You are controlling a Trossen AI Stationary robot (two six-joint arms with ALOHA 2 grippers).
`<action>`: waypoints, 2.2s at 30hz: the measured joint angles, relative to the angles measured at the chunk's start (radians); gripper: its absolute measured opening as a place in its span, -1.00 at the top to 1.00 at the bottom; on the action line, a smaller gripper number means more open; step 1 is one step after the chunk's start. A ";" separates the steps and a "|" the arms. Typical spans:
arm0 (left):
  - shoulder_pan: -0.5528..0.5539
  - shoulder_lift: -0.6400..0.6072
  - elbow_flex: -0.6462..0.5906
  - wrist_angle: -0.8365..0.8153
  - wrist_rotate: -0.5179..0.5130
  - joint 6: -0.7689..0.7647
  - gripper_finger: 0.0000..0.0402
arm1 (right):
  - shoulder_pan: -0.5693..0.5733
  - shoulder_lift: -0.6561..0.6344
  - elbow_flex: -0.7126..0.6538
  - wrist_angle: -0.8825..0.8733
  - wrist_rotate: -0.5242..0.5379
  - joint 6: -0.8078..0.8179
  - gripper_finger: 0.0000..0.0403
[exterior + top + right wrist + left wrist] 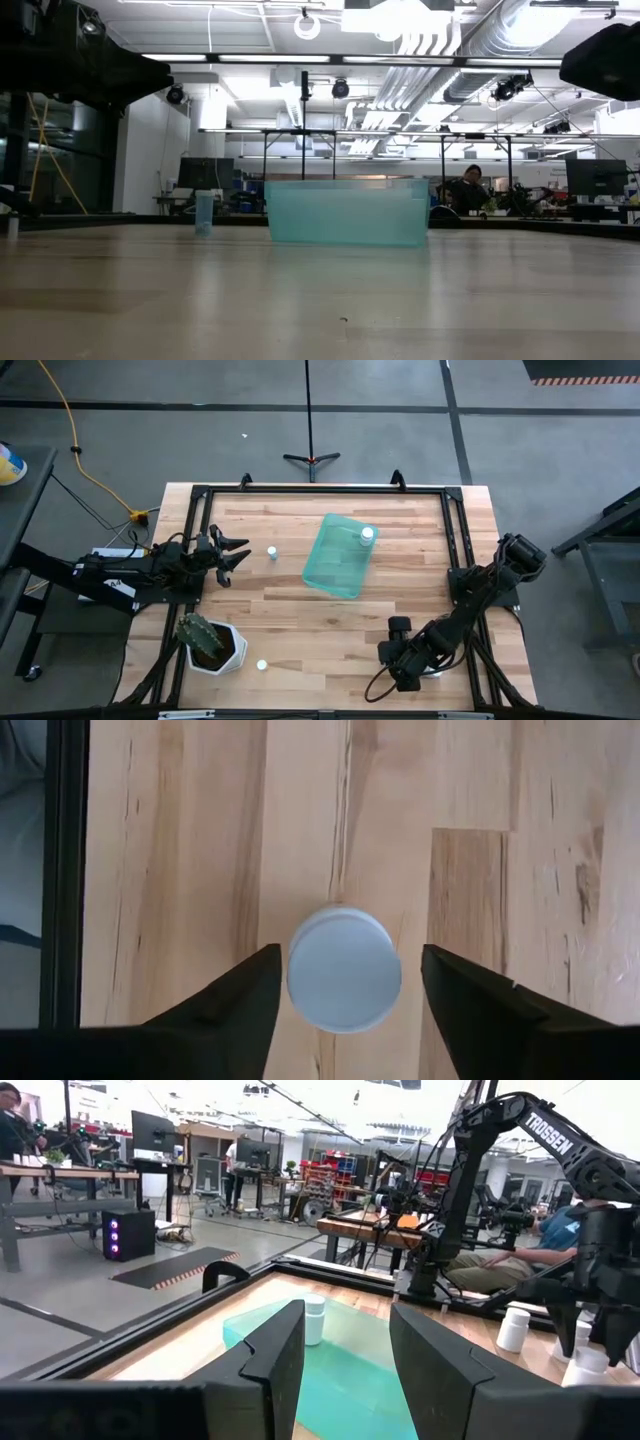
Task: Pick and place pill bottles into a basket
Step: Put the middle white pill bottle into the blue bin
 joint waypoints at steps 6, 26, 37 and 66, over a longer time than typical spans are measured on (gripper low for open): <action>0.000 0.000 0.000 0.000 0.000 0.000 0.08 | 0.000 0.000 0.000 0.000 -0.025 0.037 0.05; 0.000 0.000 0.000 -0.001 0.000 0.000 0.08 | -0.001 0.000 -0.003 0.016 0.080 0.045 0.06; 0.000 0.000 0.000 -0.001 0.002 0.000 0.08 | -0.035 0.036 -0.003 0.015 0.061 0.033 -0.04; 0.000 0.000 0.000 -0.001 0.004 -0.001 0.08 | -0.244 0.011 -0.001 -0.004 0.070 -0.302 0.21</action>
